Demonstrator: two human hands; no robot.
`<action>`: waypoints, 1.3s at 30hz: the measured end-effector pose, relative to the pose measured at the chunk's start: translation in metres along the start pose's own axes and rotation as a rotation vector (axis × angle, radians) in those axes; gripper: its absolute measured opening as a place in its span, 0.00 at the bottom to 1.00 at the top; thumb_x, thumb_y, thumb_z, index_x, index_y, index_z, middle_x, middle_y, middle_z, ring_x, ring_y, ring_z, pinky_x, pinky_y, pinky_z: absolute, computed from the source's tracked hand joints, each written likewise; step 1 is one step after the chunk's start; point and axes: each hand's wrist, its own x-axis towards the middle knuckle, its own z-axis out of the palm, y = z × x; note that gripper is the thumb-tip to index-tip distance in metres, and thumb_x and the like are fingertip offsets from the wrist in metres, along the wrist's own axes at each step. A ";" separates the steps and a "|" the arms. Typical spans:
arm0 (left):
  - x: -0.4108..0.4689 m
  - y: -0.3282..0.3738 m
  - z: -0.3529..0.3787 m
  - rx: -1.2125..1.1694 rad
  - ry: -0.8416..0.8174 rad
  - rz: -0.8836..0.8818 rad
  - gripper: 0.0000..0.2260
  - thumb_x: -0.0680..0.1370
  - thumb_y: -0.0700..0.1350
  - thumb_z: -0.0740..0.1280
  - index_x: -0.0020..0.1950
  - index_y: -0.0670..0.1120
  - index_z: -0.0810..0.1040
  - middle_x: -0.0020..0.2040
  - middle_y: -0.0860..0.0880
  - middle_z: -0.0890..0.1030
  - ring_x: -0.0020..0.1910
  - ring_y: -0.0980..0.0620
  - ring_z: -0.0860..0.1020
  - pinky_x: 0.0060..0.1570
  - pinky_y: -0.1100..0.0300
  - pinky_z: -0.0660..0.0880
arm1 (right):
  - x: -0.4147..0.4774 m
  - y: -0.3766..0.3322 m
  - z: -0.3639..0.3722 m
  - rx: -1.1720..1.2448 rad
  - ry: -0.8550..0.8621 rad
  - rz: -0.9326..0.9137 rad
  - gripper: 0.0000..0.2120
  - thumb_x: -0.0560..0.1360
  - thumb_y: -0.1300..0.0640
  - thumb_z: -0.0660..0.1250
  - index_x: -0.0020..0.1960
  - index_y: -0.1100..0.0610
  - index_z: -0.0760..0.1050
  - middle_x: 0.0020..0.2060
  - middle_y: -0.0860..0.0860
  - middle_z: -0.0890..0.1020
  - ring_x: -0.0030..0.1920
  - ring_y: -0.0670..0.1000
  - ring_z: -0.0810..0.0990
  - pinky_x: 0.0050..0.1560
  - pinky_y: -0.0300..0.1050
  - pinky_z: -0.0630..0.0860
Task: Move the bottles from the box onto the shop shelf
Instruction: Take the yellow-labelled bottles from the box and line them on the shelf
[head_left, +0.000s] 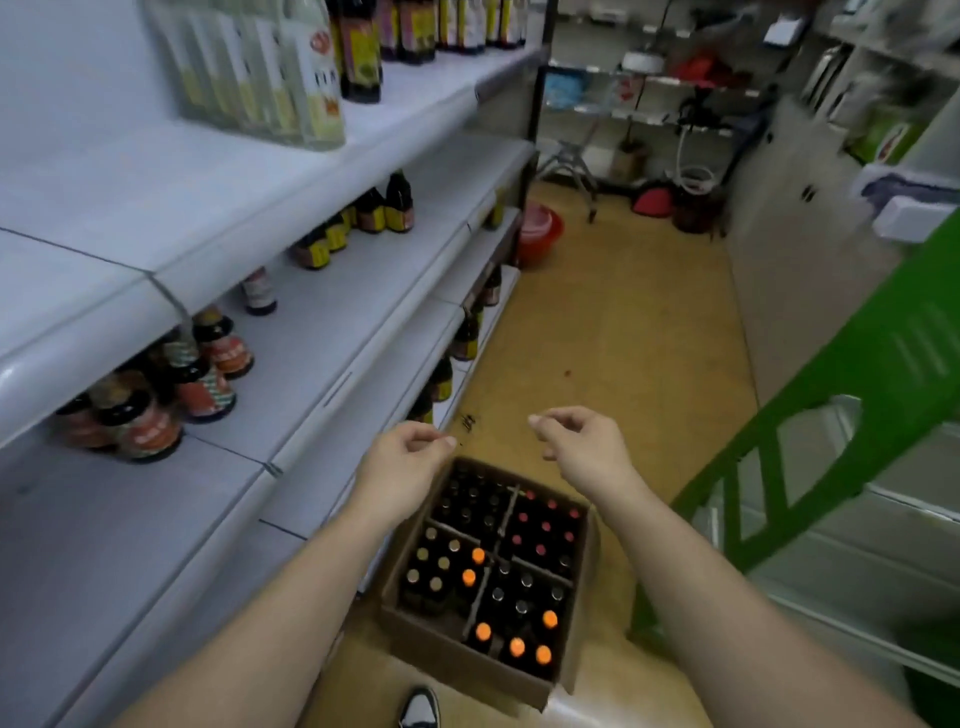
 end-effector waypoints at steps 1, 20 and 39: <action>0.017 -0.008 0.005 0.009 -0.022 -0.028 0.08 0.79 0.52 0.71 0.55 0.50 0.81 0.51 0.51 0.83 0.51 0.50 0.82 0.50 0.52 0.78 | 0.017 0.008 0.004 -0.002 0.000 0.039 0.13 0.77 0.43 0.72 0.56 0.50 0.81 0.52 0.47 0.84 0.54 0.53 0.83 0.58 0.56 0.81; 0.225 -0.308 0.089 0.241 -0.141 -0.318 0.05 0.80 0.53 0.70 0.54 0.56 0.77 0.47 0.58 0.80 0.49 0.57 0.79 0.46 0.60 0.75 | 0.200 0.282 0.203 -0.136 -0.221 0.420 0.10 0.80 0.50 0.71 0.60 0.48 0.76 0.39 0.51 0.86 0.42 0.53 0.85 0.43 0.49 0.79; 0.303 -0.612 0.177 0.518 -0.284 -0.431 0.24 0.78 0.54 0.70 0.74 0.62 0.70 0.65 0.55 0.81 0.62 0.50 0.79 0.58 0.52 0.78 | 0.259 0.552 0.398 -0.441 -0.408 0.425 0.23 0.79 0.43 0.66 0.72 0.36 0.64 0.56 0.48 0.84 0.51 0.53 0.83 0.50 0.53 0.82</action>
